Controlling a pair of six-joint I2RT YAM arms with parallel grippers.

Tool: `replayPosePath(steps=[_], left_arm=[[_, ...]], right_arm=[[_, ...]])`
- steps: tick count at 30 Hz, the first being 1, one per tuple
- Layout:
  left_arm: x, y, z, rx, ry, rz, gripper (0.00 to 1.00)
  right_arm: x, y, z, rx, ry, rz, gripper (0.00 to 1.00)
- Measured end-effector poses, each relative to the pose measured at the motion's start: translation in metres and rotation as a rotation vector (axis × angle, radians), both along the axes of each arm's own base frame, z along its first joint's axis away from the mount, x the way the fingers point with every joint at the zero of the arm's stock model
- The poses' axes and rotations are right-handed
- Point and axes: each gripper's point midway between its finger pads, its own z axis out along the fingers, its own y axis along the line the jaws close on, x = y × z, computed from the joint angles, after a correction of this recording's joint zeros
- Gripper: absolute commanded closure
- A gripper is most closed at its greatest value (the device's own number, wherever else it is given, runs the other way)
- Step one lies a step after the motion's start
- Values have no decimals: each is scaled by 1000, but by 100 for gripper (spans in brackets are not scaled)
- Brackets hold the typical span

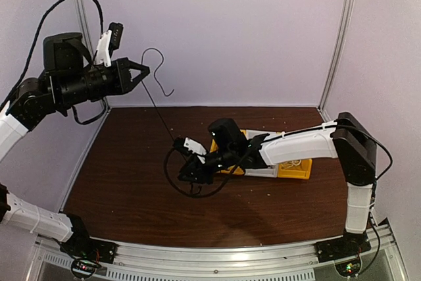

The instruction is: Untangle the cables

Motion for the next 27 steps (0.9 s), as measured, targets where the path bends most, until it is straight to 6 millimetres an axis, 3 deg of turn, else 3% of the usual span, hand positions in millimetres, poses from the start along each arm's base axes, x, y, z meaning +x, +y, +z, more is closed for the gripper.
replayPosePath(steps=[9,16,21,27], left_arm=[[-6,27,89,-43,-177,70,100],[-13,57,152,-85,-313,161,100],[-14,69,169,-86,-356,208,100],[-10,70,165,-65,-352,229,100]], right_arm=[[-6,-14,-28,-73,-9,13,64],[-9,-22,-45,-113,-1,19,86],[-12,-23,-69,-145,42,28,88],[-17,-29,-84,-176,60,34,100]])
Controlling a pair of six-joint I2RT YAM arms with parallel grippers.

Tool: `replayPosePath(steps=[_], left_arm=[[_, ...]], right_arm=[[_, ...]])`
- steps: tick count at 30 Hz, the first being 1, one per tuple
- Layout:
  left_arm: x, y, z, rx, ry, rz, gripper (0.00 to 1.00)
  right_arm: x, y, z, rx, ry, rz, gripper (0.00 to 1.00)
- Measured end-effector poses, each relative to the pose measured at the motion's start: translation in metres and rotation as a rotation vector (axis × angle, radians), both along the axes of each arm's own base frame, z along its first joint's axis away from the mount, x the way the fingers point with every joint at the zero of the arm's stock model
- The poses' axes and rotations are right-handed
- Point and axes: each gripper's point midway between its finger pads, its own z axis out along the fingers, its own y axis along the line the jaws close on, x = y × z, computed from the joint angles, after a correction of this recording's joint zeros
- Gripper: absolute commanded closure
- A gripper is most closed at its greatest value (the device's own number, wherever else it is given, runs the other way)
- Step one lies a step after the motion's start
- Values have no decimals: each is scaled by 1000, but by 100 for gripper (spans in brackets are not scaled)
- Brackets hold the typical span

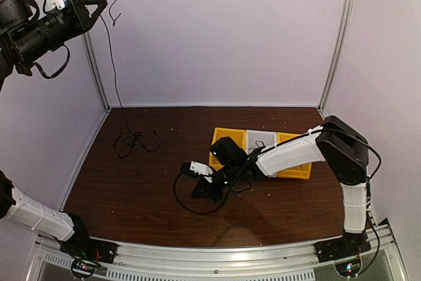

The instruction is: Untangle the cables

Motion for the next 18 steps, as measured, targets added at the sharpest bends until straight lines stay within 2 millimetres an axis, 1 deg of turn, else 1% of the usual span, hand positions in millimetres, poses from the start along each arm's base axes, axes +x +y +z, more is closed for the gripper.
replayPosePath(steps=[4,6,7,8,9,11,13,14,15,16,17,18], left_arm=[[3,1,-2,26,4,20,100],[2,3,7,29,-9,28,100],[1,5,12,23,-19,31,100],[0,7,16,18,-26,32,100],[-1,8,17,14,-30,33,100],[-3,10,11,18,-26,32,100],[-2,8,-5,33,-7,28,100],[0,5,-21,52,15,23,100],[1,3,-33,68,34,21,100],[3,0,-47,85,55,18,100],[6,-3,-62,101,76,14,100],[9,-8,-77,120,101,11,100]], right_arm=[[4,-3,-3,-15,-22,-7,100],[5,-5,-3,-18,-21,-5,94],[6,-7,-4,-20,-16,1,89],[5,-8,-3,-20,-6,9,80],[5,-11,-2,-21,3,18,69],[4,-16,6,-18,23,30,56],[5,-20,31,13,34,37,47],[7,-22,50,41,27,47,44],[9,-24,72,77,12,62,40],[6,-27,110,141,-8,96,37],[7,-29,120,158,-18,100,36],[4,-33,143,200,-29,129,36]])
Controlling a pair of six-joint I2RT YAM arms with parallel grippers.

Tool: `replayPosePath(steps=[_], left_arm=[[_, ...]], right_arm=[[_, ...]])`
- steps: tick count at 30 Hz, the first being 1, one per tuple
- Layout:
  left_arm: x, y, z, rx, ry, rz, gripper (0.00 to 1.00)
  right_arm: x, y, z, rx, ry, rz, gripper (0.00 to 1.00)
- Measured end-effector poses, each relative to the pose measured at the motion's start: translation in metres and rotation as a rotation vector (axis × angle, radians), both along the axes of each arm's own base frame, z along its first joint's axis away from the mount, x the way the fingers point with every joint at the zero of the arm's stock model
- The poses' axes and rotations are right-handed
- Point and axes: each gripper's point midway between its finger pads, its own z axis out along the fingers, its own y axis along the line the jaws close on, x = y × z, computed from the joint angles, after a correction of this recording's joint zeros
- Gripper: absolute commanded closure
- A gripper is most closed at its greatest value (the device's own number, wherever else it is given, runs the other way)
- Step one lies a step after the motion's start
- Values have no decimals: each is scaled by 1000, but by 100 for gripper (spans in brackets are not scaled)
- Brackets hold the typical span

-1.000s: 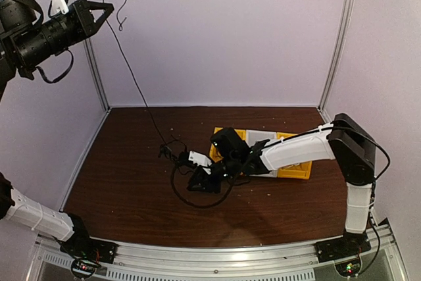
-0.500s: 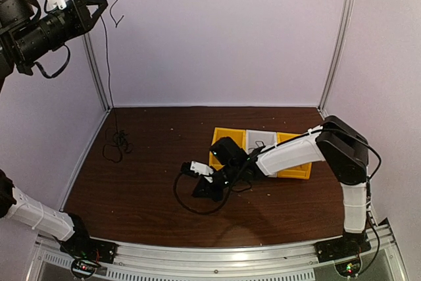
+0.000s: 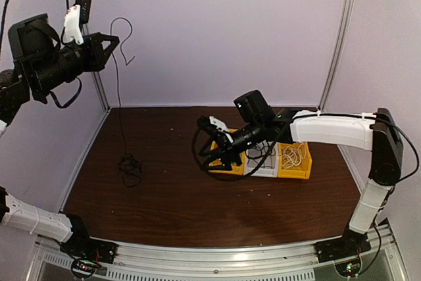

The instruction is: Untangle the cables

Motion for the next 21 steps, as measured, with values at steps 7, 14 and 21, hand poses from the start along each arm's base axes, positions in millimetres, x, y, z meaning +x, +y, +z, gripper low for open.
replayPosePath(steps=[7,14,21], left_arm=[[13,-25,-72,74,127,-43,100],[9,-33,-89,51,158,-86,100],[4,-29,-140,39,238,-82,100]], right_arm=[[-54,-31,98,182,54,270,37],[-77,-40,94,186,205,365,40],[-33,-16,39,42,99,154,45]])
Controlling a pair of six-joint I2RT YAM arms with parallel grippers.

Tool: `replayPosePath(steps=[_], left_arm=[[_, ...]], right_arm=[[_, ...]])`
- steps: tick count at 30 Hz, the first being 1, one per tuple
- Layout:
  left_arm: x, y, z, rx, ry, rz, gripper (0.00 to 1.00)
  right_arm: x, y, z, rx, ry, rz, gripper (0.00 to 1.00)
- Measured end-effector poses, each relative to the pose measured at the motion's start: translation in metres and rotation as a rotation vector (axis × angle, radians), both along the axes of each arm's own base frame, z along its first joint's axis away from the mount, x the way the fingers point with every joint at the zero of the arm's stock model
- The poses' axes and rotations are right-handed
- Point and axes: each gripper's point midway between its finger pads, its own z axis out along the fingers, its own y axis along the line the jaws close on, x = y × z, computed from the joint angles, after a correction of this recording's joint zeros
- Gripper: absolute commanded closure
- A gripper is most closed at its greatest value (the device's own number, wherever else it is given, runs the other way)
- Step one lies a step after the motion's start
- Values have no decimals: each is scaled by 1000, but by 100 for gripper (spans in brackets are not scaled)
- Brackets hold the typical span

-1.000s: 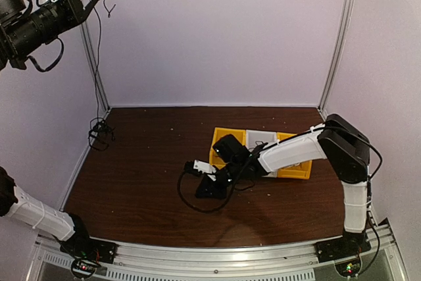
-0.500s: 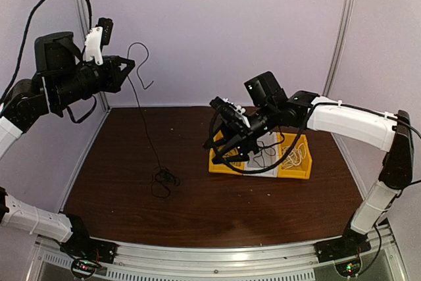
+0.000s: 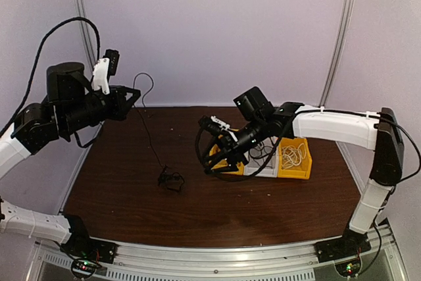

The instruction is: Untangle the cables

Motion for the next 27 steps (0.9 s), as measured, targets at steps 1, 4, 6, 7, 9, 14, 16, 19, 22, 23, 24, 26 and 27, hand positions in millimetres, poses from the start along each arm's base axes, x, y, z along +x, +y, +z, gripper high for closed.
replayPosePath(steps=[1,4,6,7,9,14,16,19,22,23,24,26,27], left_arm=[[-1,1,-7,2,12,3,100],[-3,6,-29,10,49,22,100],[-4,8,-39,10,67,31,100],[-4,10,-43,7,75,36,100],[-6,13,-50,-4,89,46,100],[-10,18,-61,-25,113,59,100],[-11,19,-62,-35,117,62,100],[-12,21,-60,-49,114,63,100],[-14,22,-57,-64,109,63,100],[-14,23,-55,-70,107,62,100],[-15,23,-54,-75,105,62,100],[-15,23,-53,-85,104,59,100],[-16,23,-52,-87,104,58,100]], right_arm=[[7,3,-11,-27,-15,-32,46],[35,14,-49,-121,-72,-140,49],[52,20,-75,-190,-106,-200,49],[60,22,-87,-219,-125,-225,49],[71,27,-107,-264,-155,-262,46],[85,44,-146,-338,-211,-314,46],[89,55,-153,-347,-230,-323,45],[97,74,-158,-348,-270,-347,43],[107,90,-158,-337,-305,-375,43],[110,94,-158,-333,-311,-380,43],[112,98,-160,-331,-317,-385,43],[116,106,-166,-330,-322,-390,44],[118,108,-170,-334,-322,-393,46]])
